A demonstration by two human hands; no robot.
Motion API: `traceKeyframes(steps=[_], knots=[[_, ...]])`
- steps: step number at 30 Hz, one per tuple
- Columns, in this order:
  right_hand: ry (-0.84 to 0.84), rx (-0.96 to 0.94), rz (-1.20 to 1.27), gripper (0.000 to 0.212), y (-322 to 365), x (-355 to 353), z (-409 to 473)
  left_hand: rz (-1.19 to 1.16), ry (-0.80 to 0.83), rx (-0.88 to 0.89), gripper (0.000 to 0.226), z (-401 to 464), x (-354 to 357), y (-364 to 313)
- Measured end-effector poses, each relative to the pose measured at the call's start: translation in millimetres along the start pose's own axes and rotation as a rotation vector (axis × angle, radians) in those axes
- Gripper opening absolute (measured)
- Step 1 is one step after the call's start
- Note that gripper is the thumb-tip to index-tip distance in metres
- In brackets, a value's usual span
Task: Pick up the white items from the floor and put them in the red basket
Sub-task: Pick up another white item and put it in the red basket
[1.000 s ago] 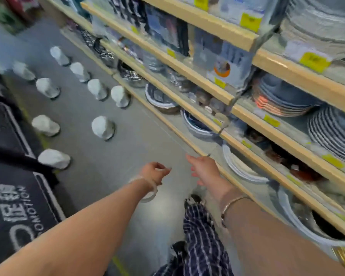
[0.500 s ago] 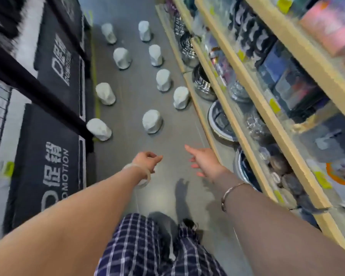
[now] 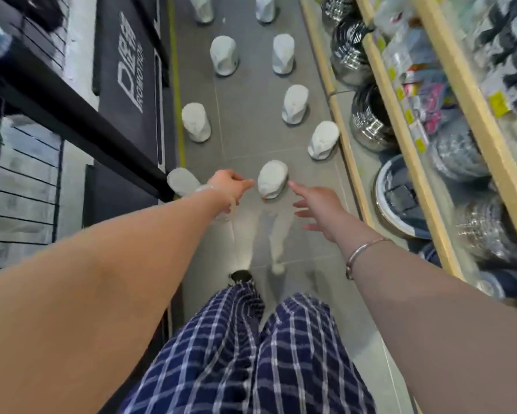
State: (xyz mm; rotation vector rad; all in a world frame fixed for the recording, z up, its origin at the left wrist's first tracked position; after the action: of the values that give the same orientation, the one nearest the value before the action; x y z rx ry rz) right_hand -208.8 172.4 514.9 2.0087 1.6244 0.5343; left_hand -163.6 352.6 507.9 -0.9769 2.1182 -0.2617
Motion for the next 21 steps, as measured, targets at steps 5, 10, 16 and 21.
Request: traceKeyframes(steps=[5, 10, 16, 21], knots=[[-0.020, 0.048, 0.026, 0.052, 30, 10, 42, 0.042, 0.054, 0.007, 0.033, 54, -12, -27], [-0.022, 0.082, 0.053, 0.053, 54, 8, 98, 0.002, 0.086, -0.016, 0.023, 112, -7, -67], [-0.058, 0.169, 0.115, 0.044, 70, 19, 172, 0.037, 0.134, -0.067, 0.019, 184, 4, -94], [-0.073, 0.216, 0.193, 0.053, 66, 34, 231, 0.159, 0.192, -0.052, 0.039, 252, 25, -100]])
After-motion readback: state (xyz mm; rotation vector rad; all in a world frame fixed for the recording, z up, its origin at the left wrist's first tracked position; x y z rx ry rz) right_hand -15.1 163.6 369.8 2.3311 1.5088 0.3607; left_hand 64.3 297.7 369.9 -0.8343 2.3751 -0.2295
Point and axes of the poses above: each hand's wrist, its own z-axis towards the middle knuckle, its own x-axis out of the palm, y = z × x, the point moved 6 cm from there along z, towards the middle knuckle, and after that the axes turned 14 degrees about z, right-handed, at the moved point
